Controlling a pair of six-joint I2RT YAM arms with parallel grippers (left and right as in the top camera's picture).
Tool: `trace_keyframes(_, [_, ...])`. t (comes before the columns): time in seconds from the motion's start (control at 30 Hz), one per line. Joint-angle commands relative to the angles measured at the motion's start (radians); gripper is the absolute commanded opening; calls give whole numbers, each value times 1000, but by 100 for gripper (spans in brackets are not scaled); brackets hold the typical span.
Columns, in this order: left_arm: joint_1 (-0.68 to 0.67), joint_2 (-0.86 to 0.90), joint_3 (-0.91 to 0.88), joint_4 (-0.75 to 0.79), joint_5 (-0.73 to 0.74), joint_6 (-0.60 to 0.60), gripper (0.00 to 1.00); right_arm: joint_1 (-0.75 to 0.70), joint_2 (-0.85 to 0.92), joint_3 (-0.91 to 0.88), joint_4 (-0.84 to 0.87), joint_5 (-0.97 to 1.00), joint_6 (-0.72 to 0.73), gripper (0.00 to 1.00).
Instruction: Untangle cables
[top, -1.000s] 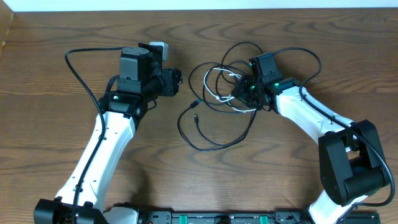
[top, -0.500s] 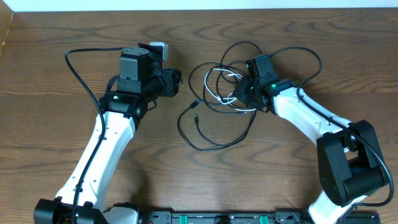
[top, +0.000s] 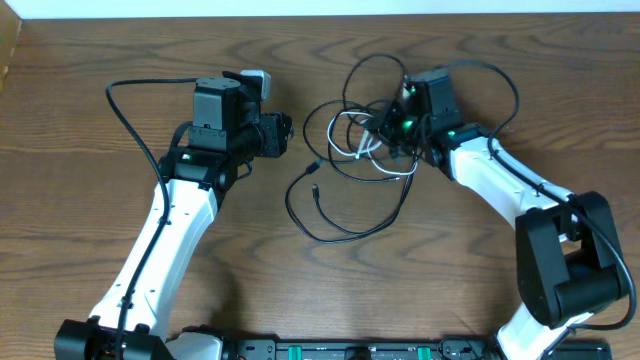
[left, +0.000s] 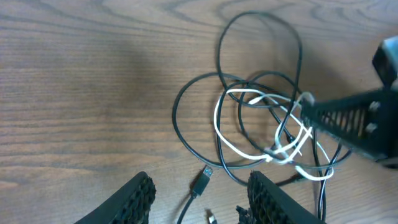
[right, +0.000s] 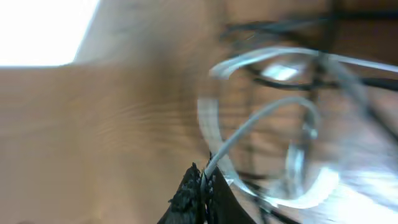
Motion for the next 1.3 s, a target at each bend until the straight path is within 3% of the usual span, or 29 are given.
trace_keyframes(0.0, [5,6,8,-1,-13,5,49,-12,5,11,135,-310,0,1])
trace_keyframes(0.3, [5,6,8,-5,-2,5,53,-12,5,11,610,-530,248,1])
trace_keyframes(0.53, [5,6,8,-21,29,5,55,-13,5,11,792,-536,371,2])
trace_keyframes(0.8, [5,6,8,-20,201,7,74,-18,5,12,975,-544,483,2])
trace_keyframes(0.9, [5,6,8,-20,312,100,90,-25,5,12,975,-546,495,1])
trace_keyframes(1.1, [5,6,8,-20,393,219,92,-45,5,13,1117,-571,600,2])
trace_keyframes(1.27, [5,6,8,-21,560,319,92,-66,5,13,1096,-578,586,2])
